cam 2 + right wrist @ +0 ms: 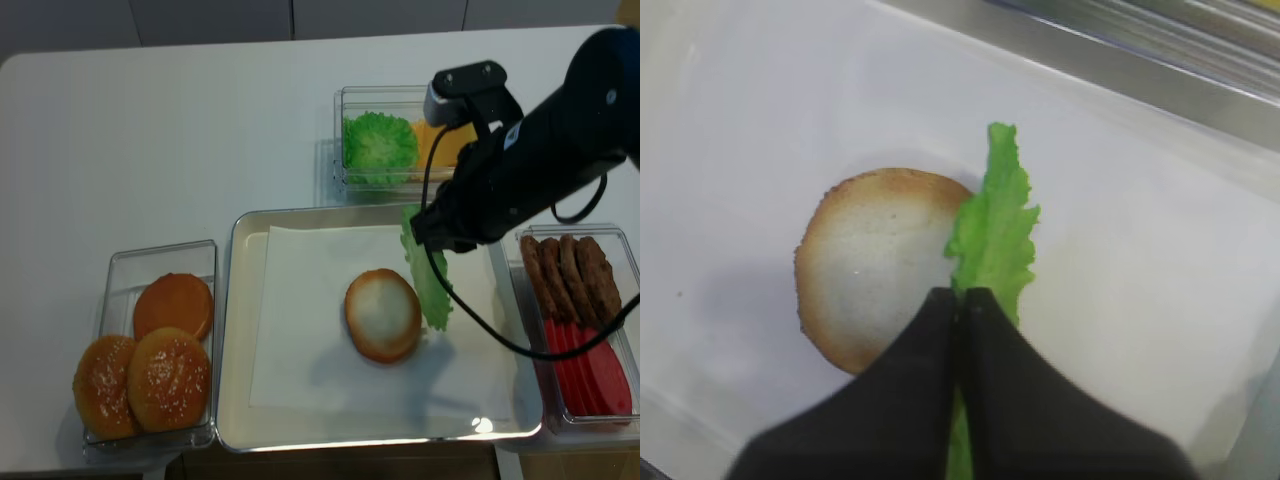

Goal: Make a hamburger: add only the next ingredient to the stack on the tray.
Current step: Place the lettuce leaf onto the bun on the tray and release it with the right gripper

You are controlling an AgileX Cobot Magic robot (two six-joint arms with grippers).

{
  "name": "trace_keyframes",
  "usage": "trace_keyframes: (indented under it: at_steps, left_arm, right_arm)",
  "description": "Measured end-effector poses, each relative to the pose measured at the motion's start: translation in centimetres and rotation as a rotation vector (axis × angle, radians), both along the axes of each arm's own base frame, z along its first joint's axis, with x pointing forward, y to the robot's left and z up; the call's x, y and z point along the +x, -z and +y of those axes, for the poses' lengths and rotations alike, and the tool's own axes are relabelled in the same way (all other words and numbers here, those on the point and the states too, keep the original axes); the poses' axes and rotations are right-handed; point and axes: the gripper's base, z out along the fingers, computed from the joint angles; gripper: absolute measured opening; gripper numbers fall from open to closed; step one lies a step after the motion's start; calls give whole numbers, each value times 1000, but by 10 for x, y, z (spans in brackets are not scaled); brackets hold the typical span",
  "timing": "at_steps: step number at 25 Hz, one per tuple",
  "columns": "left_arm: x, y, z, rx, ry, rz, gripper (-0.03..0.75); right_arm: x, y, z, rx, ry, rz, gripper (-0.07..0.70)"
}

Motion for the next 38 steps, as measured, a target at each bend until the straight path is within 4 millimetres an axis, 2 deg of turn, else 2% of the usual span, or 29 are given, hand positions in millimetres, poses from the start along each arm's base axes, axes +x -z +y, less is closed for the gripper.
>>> trace_keyframes:
  at_steps: [4,9,20,35,38]
  left_arm:
    - [0,0,0,0,0,0,425]
    - [0,0,0,0,0,0,425]
    - [0,0,0,0,0,0,424]
    - [0,0,0,0,0,0,424]
    - [0,0,0,0,0,0,424]
  right_arm:
    - [-2,14,-3,-14,9,-12,7]
    - [-4,21,-3,-3,22,-5,7]
    - [-5,14,9,176,53,29,7]
    - [-5,14,10,184,38,21,8]
    - [-6,14,10,184,35,26,35]
